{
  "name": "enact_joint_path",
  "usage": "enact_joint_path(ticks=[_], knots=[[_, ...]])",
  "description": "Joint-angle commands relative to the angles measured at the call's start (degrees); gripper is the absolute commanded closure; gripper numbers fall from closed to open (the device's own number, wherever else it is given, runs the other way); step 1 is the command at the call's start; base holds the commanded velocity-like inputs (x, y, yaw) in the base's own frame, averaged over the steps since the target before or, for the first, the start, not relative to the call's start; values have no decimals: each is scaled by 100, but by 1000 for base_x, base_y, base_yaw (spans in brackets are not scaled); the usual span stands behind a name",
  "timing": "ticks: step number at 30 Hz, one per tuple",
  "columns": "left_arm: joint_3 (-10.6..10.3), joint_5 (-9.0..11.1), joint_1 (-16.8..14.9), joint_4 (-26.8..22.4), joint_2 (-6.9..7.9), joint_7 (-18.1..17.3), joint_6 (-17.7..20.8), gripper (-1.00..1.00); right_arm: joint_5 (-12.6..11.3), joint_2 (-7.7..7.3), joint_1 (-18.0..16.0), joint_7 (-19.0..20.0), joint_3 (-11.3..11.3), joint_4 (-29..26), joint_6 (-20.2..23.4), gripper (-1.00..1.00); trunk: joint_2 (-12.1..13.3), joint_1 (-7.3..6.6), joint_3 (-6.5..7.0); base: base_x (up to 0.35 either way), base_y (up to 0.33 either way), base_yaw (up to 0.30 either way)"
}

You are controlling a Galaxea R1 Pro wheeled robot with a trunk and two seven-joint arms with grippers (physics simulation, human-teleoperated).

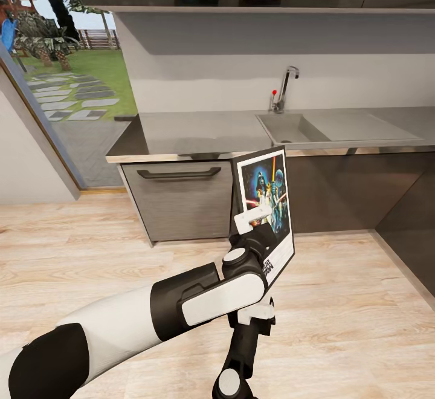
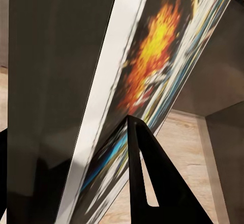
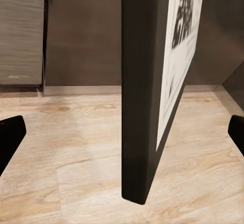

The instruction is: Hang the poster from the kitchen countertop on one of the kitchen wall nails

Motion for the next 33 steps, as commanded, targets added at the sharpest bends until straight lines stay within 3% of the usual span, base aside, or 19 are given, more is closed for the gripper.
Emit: enact_joint_path(ticks=[1,2,7,8,33], knots=[[-8,31,-8,-3,0,14,-51,100,2,0,-5,-29,8,-1,33,-100,-3,0,-5,0,0,0],[-8,32,-8,-2,0,14,-51,100,2,0,-5,-29,10,-1,33,100,-3,0,-5,0,0,0],[-8,34,-8,-2,0,12,-51,100,2,0,-5,-23,13,4,33,100,-3,0,-5,0,0,0],[-8,33,-8,-2,0,13,-51,-100,2,0,-5,-22,12,3,33,100,-3,0,-5,0,0,0],[-35,-7,-8,-80,0,138,-51,-100,2,0,-5,-16,7,30,48,100,-3,0,-5,0,0,0]])
